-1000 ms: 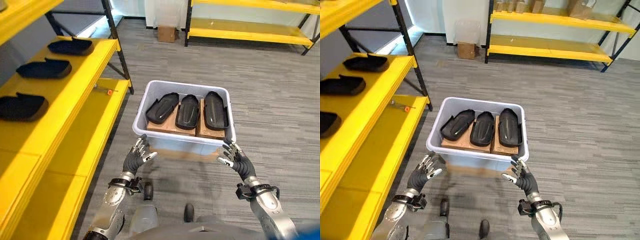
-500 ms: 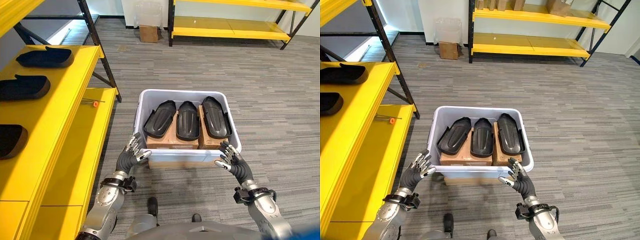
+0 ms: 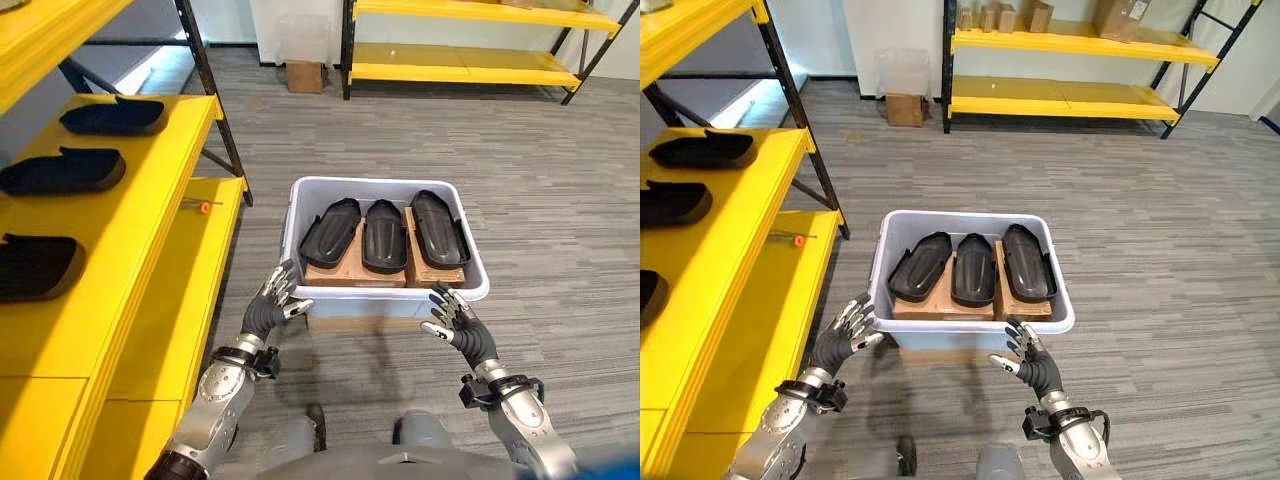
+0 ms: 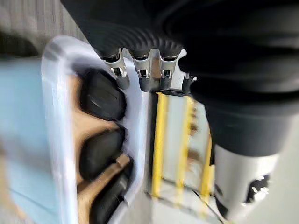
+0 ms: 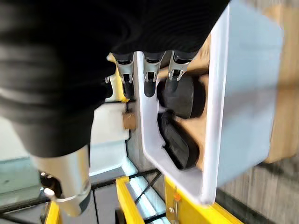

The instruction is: Move parts from the plastic box to the shelf.

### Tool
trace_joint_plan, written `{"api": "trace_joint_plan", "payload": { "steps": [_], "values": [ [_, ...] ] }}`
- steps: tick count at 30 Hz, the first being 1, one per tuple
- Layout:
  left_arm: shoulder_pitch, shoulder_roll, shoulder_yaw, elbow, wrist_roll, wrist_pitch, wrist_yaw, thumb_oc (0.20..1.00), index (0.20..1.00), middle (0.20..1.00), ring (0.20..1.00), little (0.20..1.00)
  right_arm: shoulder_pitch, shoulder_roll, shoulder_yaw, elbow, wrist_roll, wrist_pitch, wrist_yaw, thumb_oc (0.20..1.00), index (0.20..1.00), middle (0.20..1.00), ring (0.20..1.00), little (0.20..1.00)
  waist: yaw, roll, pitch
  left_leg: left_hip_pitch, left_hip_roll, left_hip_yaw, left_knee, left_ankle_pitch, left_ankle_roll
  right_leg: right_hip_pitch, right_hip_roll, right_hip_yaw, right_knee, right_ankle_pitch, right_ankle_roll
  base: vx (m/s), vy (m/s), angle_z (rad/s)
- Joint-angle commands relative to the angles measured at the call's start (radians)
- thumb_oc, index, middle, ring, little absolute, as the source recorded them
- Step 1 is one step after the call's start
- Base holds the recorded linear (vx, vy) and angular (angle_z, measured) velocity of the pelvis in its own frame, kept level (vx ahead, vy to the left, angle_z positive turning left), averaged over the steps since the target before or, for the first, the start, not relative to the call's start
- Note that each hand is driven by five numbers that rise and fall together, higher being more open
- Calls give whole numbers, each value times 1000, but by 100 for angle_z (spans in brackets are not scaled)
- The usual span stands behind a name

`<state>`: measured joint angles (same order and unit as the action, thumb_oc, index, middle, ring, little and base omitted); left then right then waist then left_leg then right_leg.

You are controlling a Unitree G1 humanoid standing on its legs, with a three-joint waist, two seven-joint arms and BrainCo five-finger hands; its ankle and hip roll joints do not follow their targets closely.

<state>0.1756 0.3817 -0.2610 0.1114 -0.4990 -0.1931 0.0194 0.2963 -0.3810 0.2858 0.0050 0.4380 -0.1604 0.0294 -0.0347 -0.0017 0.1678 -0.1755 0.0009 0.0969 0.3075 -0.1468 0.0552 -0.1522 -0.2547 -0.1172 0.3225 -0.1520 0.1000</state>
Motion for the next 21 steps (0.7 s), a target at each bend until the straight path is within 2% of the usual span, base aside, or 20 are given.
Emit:
{"api": "trace_joint_plan", "payload": {
  "steps": [1,3,4,5,6,9,11,12,13,16,21],
  "values": [
    [16,45,20,-97,4,-61,6,1000,1000,1000,1000,1000,-23,10,-31,-51,-22,-46,-9,1000,1000,1000,1000,1000,-23,-39,-2,218,60,-43,-285,80,-88,21,-134,68,-277,440,121,102,-225,25],
    [23,41,23,-94,0,-64,7,1000,1000,1000,1000,1000,-16,8,-33,-55,-21,-47,-5,1000,1000,1000,1000,1000,-25,-48,-5,225,66,-46,-284,79,-95,24,-129,86,-278,448,130,73,-185,26],
    [24,34,23,-90,-2,-66,0,1000,1000,1000,1000,1000,-10,7,-37,-58,-17,-47,0,1000,1000,1000,1000,1000,-21,-58,-17,225,68,-48,-283,79,-101,46,-123,71,-289,421,132,118,-337,41],
    [37,22,30,-87,1,-67,-5,1000,1000,1000,1000,1000,-13,2,-37,-55,-15,-49,2,1000,1000,1000,1000,1000,-7,-72,-38,237,87,-40,-295,79,-117,74,-110,27,-317,410,145,112,-343,51],
    [45,17,33,-89,-4,-67,-8,1000,1000,1000,1000,1000,-14,-1,-40,-54,-10,-48,2,1000,1000,1000,1000,1000,-6,-72,-44,237,98,-41,-298,85,-124,78,-98,25,-315,398,143,93,-370,24],
    [69,4,46,-98,-23,-65,-14,1000,1000,1000,1000,1000,-16,-19,-54,-64,-5,-54,7,1000,1000,1000,1000,1000,-3,-57,-53,244,155,-44,-324,115,-149,91,-54,-8,-315,309,120,45,-245,-2],
    [76,-2,45,-99,-31,-67,-23,1000,1000,1000,1000,1000,-12,-30,-60,-59,3,-55,8,1000,1000,1000,1000,1000,-5,-47,-55,244,182,-41,-336,134,-160,97,-32,-15,-314,285,107,28,-169,-5],
    [76,-2,45,-99,-31,-67,-23,1000,1000,1000,1000,1000,-11,-30,-60,-59,3,-55,8,1000,1000,1000,1000,1000,-5,-47,-55,244,183,-40,-336,134,-161,97,-32,-15,-314,285,107,25,-177,-2],
    [78,-7,39,-92,-44,-67,-29,1000,1000,1000,1000,1000,-8,-42,-70,-61,6,-58,5,1000,1000,1000,1000,1000,-9,-37,-54,246,202,-37,-347,151,-169,96,-11,-22,-304,258,97,19,-149,-10],
    [90,-9,37,-97,-43,-64,-39,1000,1000,1000,1000,1000,-4,-59,-86,-57,8,-61,2,1000,1000,1000,1000,1000,-17,-17,-48,248,225,-26,-365,175,-181,80,17,-21,-281,229,84,27,-153,-8],
    [98,-9,42,-97,-43,-66,-35,1000,1000,1000,1000,1000,-10,-68,-90,-54,14,-68,-3,1000,1000,1000,1000,1000,-24,1,-32,236,234,-15,-372,189,-186,47,30,-9,-256,219,76,3,-62,-8]
  ]
}}
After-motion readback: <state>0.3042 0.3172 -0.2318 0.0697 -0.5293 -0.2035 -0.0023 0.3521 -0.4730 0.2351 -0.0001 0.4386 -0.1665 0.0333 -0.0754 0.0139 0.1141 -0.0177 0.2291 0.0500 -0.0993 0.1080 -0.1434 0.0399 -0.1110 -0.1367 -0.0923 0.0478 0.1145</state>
